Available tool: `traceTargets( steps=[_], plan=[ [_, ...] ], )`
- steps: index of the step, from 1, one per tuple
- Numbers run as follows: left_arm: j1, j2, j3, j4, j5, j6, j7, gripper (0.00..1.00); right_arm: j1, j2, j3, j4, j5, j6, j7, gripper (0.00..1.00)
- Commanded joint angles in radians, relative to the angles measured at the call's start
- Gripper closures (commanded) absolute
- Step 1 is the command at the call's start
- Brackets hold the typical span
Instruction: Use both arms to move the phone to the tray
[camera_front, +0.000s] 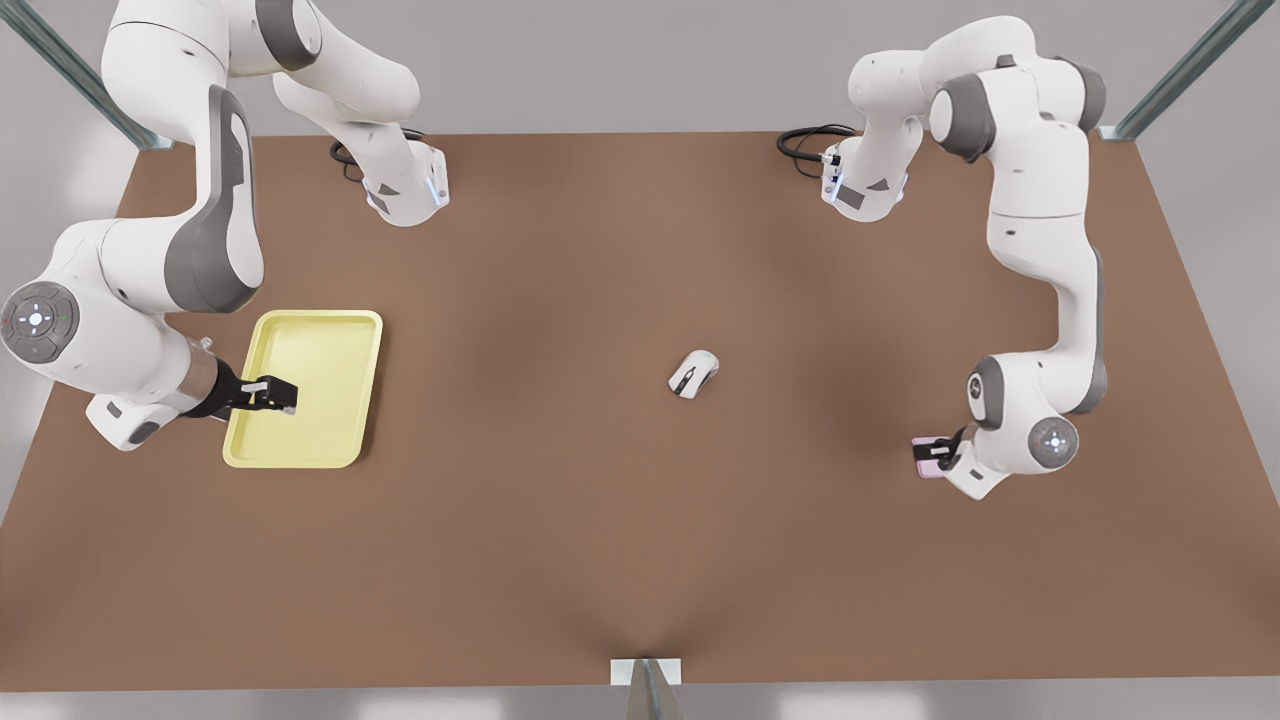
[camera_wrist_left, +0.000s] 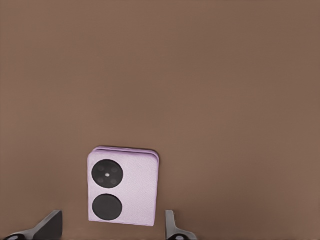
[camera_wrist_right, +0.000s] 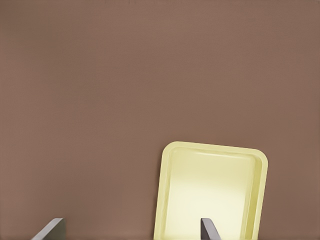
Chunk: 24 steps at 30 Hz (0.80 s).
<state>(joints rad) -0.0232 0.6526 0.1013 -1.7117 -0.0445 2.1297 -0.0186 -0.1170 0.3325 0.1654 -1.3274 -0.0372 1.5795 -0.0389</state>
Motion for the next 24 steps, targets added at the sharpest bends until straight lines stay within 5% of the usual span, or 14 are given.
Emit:
traceTargets(
  steps=[1, 24],
  plan=[
    [0.003, -0.001, 0.0, -0.017, -0.023, 0.045, 0.101, 0.0, -0.001, -0.001, 0.0, 0.0, 0.0, -0.001, -0.009, 0.0],
    [0.002, 0.056, 0.0, -0.006, -0.018, 0.099, 0.091, 0.0, -0.001, -0.001, -0.001, 0.0, 0.0, 0.001, -0.012, 0.0]
  ],
)
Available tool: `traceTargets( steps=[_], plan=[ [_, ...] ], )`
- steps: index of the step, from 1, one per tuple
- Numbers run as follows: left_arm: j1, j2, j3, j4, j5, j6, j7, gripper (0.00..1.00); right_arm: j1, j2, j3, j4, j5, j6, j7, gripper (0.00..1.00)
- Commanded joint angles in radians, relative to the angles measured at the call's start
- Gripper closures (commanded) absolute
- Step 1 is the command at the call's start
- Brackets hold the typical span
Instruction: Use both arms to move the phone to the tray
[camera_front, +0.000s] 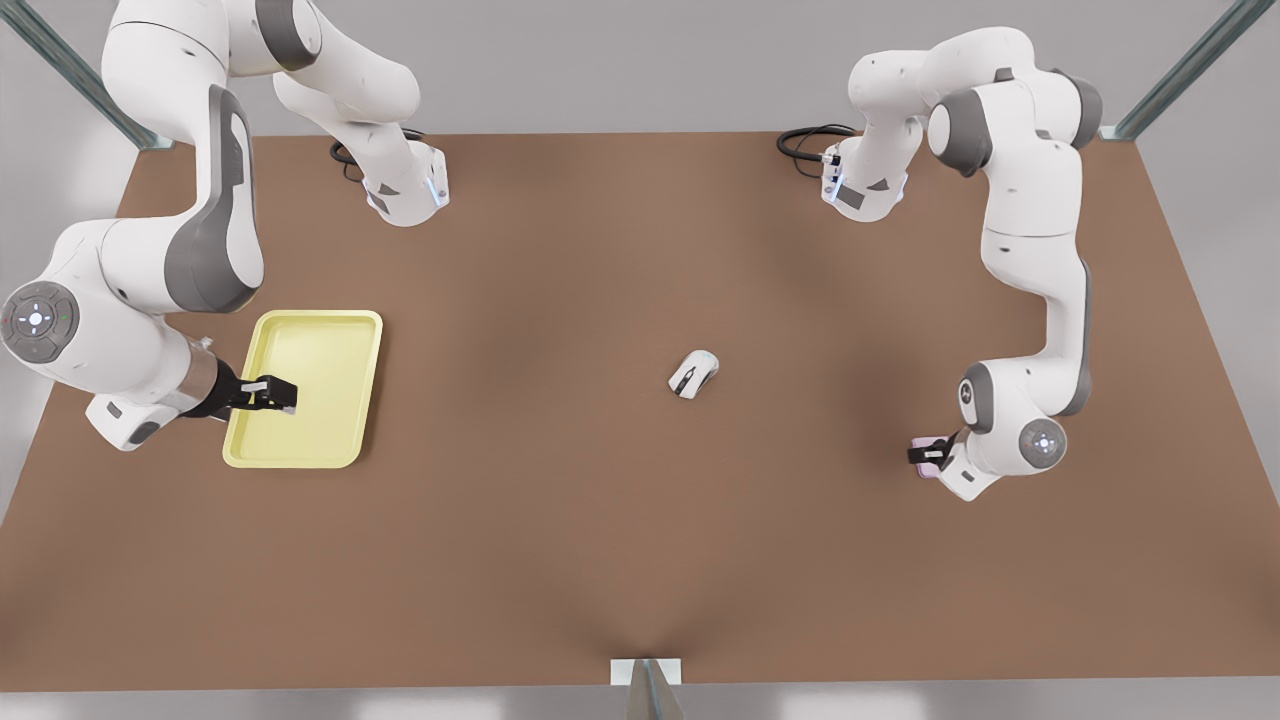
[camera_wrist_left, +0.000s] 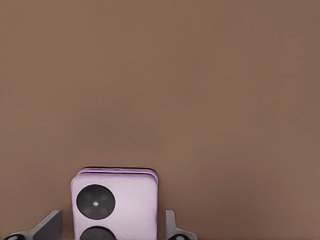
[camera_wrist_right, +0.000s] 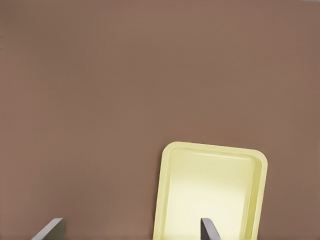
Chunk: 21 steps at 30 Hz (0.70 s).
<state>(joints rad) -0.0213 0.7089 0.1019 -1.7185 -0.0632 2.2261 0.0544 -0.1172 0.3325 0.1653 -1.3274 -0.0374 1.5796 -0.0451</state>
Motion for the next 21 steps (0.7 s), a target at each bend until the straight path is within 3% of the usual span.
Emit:
traceTargets(
  steps=[1, 6, 7, 8, 9, 17, 19, 21],
  plan=[
    [0.0, 0.006, -0.001, 0.0, 0.0, 0.003, 0.018, 0.0, -0.001, -0.001, 0.0, 0.0, 0.001, -0.001, -0.006, 0.0],
    [-0.002, 0.014, -0.001, 0.014, -0.001, 0.003, 0.018, 0.0, -0.006, -0.001, 0.0, -0.001, 0.001, -0.001, -0.007, 0.0],
    [-0.002, 0.015, -0.001, 0.014, -0.001, 0.003, 0.018, 0.04, -0.006, -0.001, 0.0, -0.001, 0.001, 0.0, -0.007, 0.0],
    [-0.002, 0.015, -0.001, 0.014, -0.001, 0.003, 0.018, 0.24, -0.006, -0.001, 0.0, 0.0, 0.001, 0.0, -0.007, 0.0],
    [-0.002, 0.018, -0.001, 0.014, 0.0, 0.003, 0.018, 0.36, -0.006, -0.001, 0.0, 0.0, 0.001, 0.0, -0.007, 0.0],
    [-0.017, -0.034, -0.05, 0.016, -0.004, -0.006, -0.103, 0.31, -0.002, -0.001, 0.0, 0.0, 0.001, 0.0, -0.006, 0.0],
    [-0.169, -0.045, -0.054, 0.069, -0.003, -0.029, -0.356, 0.31, -0.002, -0.001, 0.0, 0.0, 0.001, 0.0, -0.006, 0.0],
    [-0.324, -0.005, -0.054, 0.241, -0.004, -0.174, -0.614, 0.31, -0.002, -0.001, 0.0, 0.0, 0.001, 0.0, -0.006, 0.0]
  ],
)
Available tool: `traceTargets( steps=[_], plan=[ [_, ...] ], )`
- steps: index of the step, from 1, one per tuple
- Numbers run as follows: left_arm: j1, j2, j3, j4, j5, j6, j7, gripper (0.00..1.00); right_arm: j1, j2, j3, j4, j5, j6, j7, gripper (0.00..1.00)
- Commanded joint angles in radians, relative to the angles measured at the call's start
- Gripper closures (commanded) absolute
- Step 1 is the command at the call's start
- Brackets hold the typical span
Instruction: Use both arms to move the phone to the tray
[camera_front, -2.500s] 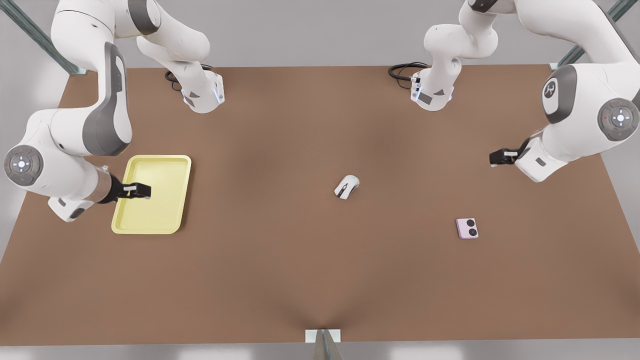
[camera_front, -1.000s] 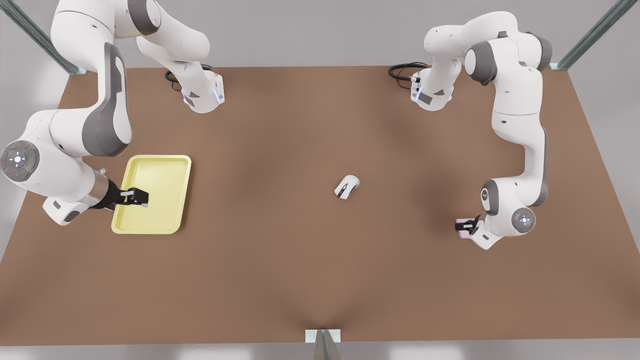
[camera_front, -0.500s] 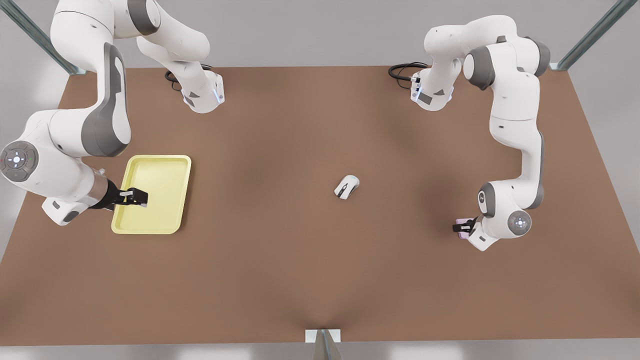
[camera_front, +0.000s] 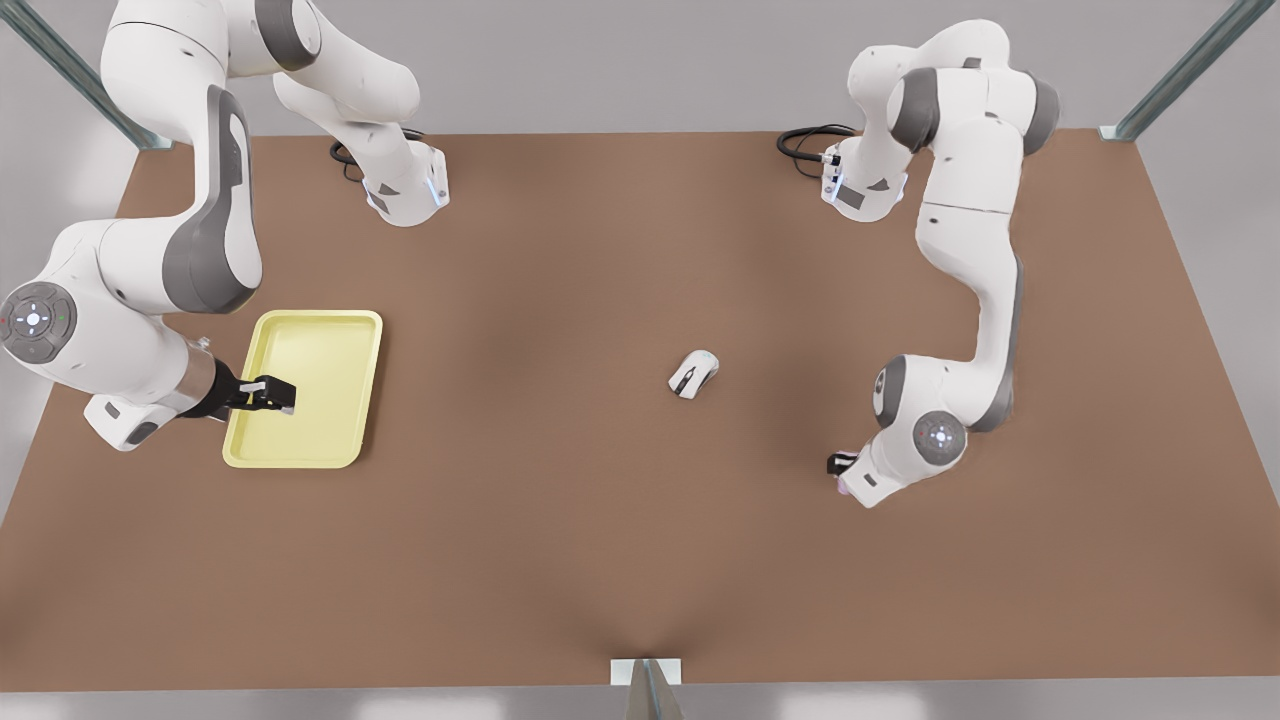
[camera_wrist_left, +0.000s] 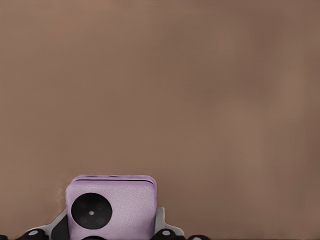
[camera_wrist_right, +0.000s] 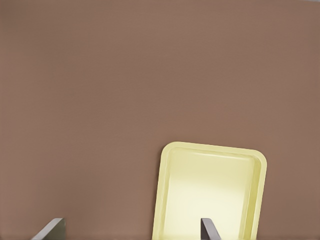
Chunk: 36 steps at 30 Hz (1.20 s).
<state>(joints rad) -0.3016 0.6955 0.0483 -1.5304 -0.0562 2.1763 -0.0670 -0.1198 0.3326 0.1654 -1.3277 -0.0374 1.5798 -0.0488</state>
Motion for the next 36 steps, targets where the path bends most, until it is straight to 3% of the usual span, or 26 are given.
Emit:
traceTargets(
  steps=[1, 5, 6, 10, 20, 22, 23, 28, 31, 33, 34, 36],
  plan=[
    [-0.119, 0.027, -0.001, 0.079, -0.01, -0.141, -0.591, 0.31, 0.0, -0.001, 0.0, 0.001, 0.001, -0.001, -0.002, 0.0],
    [-0.33, 0.133, -0.004, 0.292, -0.011, -0.151, -0.876, 0.31, -0.001, -0.001, 0.0, 0.001, 0.001, 0.0, -0.002, 0.0],
    [-0.353, 0.193, -0.005, 0.423, -0.037, -0.219, -0.95, 0.31, -0.001, -0.001, 0.0, -0.001, 0.001, 0.0, -0.002, 0.0],
    [-0.415, 0.348, 0.001, 0.587, -0.07, -0.159, -1.09, 0.31, -0.001, -0.001, 0.0, 0.001, 0.001, 0.0, -0.003, 0.0],
    [-0.462, 0.4, -0.036, 0.589, -0.096, 0.013, -1.054, 0.28, -0.004, -0.001, 0.0, -0.001, 0.001, 0.0, -0.003, 0.0],
    [-0.461, 0.409, -0.038, 0.587, -0.096, 0.037, -1.054, 0.25, -0.004, -0.001, 0.0, -0.001, 0.001, 0.0, -0.003, 0.0],
    [-0.462, 0.411, -0.038, 0.587, -0.096, 0.039, -1.051, 0.18, -0.004, -0.001, 0.0, -0.001, 0.001, 0.0, -0.003, 0.0],
    [-0.478, 0.409, -0.038, 0.582, -0.09, -0.029, -0.376, 0.14, -0.006, -0.001, 0.0, -0.001, 0.001, 0.0, -0.005, 0.0],
    [-0.482, 0.4, -0.038, 0.582, -0.09, -0.035, -0.323, 0.13, -0.006, -0.001, -0.001, -0.001, 0.001, 0.0, -0.005, 0.0],
    [-0.459, 0.257, -0.028, 0.581, -0.091, -0.352, -0.24, 0.02, -0.006, -0.001, 0.0, -0.001, 0.001, 0.0, -0.003, 0.0],
    [-0.404, 0.133, -0.027, 0.582, -0.088, -0.62, -0.25, 0.0, -0.006, -0.001, 0.0, -0.001, 0.001, 0.0, -0.003, 0.0],
    [-0.281, -0.066, -0.033, 0.581, -0.111, -0.941, -0.254, 0.0, -0.004, -0.001, -0.001, -0.001, 0.001, 0.0, -0.003, 0.0]
  ],
)
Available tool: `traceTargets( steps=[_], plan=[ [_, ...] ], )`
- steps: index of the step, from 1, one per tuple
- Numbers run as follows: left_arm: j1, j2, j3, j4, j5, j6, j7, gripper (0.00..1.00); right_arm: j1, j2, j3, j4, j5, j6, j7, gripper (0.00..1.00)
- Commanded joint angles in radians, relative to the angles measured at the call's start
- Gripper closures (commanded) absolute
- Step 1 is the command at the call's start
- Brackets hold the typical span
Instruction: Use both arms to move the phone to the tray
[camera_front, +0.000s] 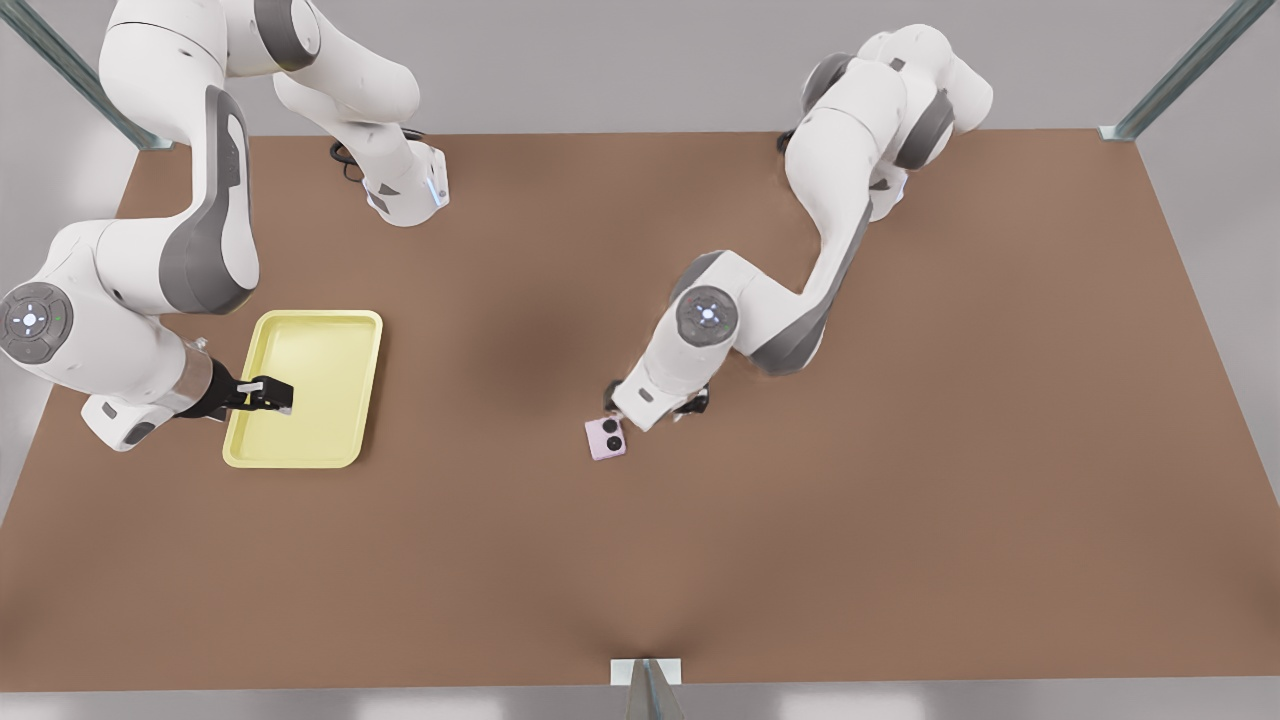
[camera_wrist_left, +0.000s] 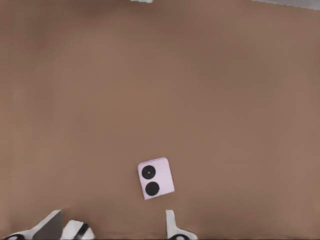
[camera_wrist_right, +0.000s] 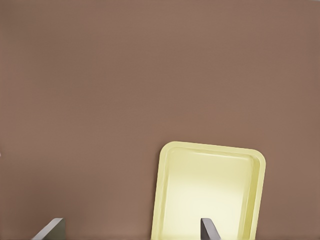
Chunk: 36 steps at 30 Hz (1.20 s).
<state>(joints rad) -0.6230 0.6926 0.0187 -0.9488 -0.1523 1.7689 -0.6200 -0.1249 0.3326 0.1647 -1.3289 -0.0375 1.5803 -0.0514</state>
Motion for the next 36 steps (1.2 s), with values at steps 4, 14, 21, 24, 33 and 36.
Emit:
traceTargets(
  steps=[4, 14, 21, 24, 33, 36],
  plan=[
    [0.048, -0.171, 0.001, -0.03, -0.035, -0.49, 0.307, 0.0, -0.001, -0.001, -0.001, -0.001, 0.001, -0.002, -0.002, 0.0],
    [0.049, -0.166, 0.006, -0.058, -0.03, -0.421, 0.312, 0.0, 0.412, 0.286, 0.001, -0.029, -0.01, 0.339, 0.347, 0.0],
    [0.052, -0.153, 0.006, -0.058, -0.03, -0.405, 0.315, 0.0, 0.625, 0.698, 0.004, 0.433, -0.018, 0.372, 0.772, 0.0],
    [0.052, -0.153, 0.006, -0.058, -0.03, -0.404, 0.315, 0.0, 0.666, 0.735, 0.003, 0.441, -0.012, 0.431, 0.923, 0.0],
    [0.052, -0.153, 0.006, -0.058, -0.03, -0.394, 0.315, 0.0, 0.659, 0.744, -0.007, 0.346, -0.058, 0.472, 0.877, 0.0],
    [0.052, -0.153, 0.006, -0.058, -0.03, -0.391, 0.315, 0.0, 0.659, 0.741, -0.005, 0.344, -0.058, 0.458, 0.829, 0.0]
  ],
)
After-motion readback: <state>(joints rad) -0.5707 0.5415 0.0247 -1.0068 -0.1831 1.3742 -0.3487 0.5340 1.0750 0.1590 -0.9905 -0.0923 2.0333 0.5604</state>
